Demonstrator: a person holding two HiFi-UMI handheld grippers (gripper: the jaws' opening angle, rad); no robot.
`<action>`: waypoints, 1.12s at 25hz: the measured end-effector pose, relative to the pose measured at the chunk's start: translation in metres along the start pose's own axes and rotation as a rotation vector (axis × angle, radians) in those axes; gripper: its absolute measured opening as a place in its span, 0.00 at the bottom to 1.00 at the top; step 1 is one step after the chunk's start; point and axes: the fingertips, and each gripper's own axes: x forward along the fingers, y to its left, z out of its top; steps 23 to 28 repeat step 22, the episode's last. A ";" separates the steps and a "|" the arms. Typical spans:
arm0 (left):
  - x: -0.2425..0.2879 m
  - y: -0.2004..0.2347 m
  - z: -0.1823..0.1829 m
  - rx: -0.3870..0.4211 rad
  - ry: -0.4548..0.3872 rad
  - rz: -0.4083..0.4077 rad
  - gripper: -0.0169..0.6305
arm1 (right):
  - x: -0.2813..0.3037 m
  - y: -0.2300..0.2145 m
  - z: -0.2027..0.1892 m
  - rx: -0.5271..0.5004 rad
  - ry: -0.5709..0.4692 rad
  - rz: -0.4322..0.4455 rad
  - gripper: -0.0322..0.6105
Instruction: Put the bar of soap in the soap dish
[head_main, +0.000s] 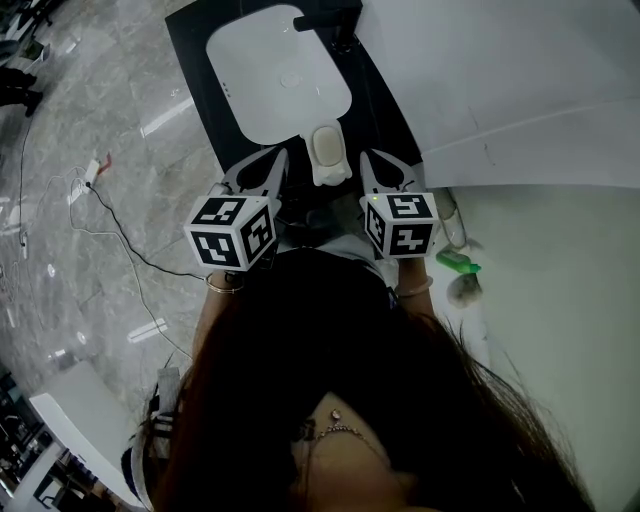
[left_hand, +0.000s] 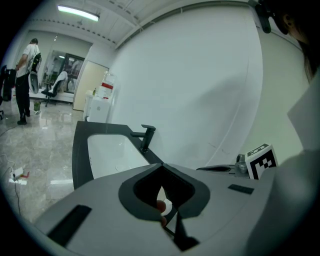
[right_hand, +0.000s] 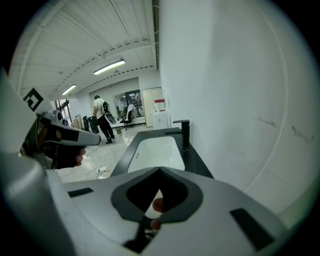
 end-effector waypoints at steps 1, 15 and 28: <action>0.000 0.000 0.000 0.001 0.000 0.000 0.02 | 0.001 0.000 -0.001 -0.005 0.003 0.000 0.08; 0.001 0.010 0.001 -0.009 0.003 0.029 0.02 | 0.009 0.004 -0.001 -0.009 0.010 -0.002 0.08; 0.004 0.012 -0.003 -0.046 0.014 0.032 0.02 | 0.008 0.003 0.001 -0.032 -0.006 -0.001 0.08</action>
